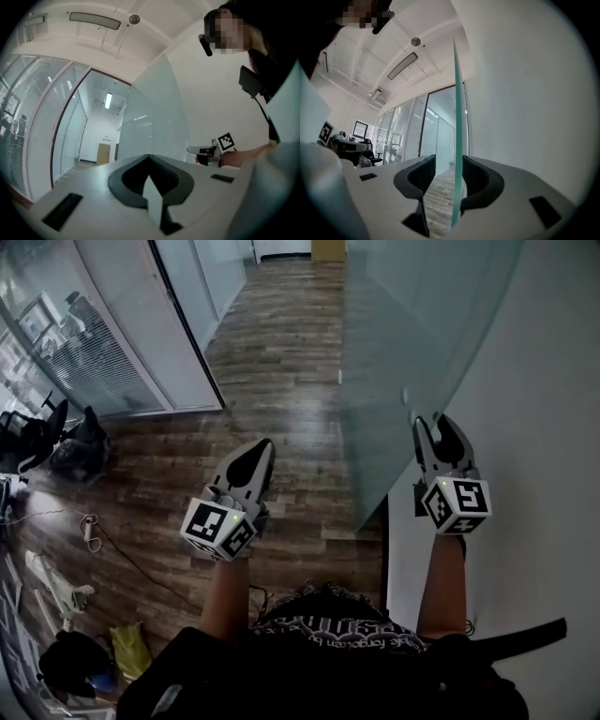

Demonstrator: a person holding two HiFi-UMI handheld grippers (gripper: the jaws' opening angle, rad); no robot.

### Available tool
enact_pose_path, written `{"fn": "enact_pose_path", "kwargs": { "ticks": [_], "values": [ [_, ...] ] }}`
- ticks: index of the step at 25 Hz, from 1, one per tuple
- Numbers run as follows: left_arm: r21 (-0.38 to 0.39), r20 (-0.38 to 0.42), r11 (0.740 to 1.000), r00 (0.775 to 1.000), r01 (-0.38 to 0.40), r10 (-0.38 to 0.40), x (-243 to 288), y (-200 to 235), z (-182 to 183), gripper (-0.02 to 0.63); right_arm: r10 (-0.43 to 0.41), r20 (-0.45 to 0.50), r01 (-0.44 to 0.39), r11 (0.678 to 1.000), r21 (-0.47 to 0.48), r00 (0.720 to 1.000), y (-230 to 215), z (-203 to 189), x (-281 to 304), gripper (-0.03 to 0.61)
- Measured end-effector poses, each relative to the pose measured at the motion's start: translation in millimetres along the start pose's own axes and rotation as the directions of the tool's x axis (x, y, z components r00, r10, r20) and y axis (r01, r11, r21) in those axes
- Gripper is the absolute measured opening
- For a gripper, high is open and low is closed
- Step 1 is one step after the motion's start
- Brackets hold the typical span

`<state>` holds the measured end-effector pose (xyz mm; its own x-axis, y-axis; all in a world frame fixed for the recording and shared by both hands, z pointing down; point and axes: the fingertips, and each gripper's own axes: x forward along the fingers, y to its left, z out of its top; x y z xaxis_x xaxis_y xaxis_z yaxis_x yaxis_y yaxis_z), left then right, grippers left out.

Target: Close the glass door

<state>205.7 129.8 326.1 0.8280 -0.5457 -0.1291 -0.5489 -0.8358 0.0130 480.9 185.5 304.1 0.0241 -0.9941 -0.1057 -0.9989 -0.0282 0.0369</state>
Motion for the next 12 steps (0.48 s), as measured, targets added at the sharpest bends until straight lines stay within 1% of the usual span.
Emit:
{"fn": "enact_pose_path", "kwargs": {
  "ticks": [6, 9, 12],
  "values": [
    [0.001, 0.01, 1.0, 1.0, -0.011, 0.011, 3.5, 1.0, 3.2, 0.002, 0.077, 0.009, -0.077, 0.997, -0.013, 0.997, 17.6, 2.1, 5.9, 0.16],
    [0.006, 0.004, 0.999, 0.999, -0.035, 0.035, -2.5, 3.1, 1.6, 0.003, 0.115, 0.029, -0.114, 0.993, -0.029, 0.993, 30.2, 3.6, 7.6, 0.158],
    [-0.001, -0.004, 0.998, 0.998, -0.065, 0.065, -7.1, 7.0, -2.0, 0.003, 0.166, 0.046, -0.166, 0.986, -0.004, 0.985, 42.7, 3.8, 10.1, 0.158]
  ]
}}
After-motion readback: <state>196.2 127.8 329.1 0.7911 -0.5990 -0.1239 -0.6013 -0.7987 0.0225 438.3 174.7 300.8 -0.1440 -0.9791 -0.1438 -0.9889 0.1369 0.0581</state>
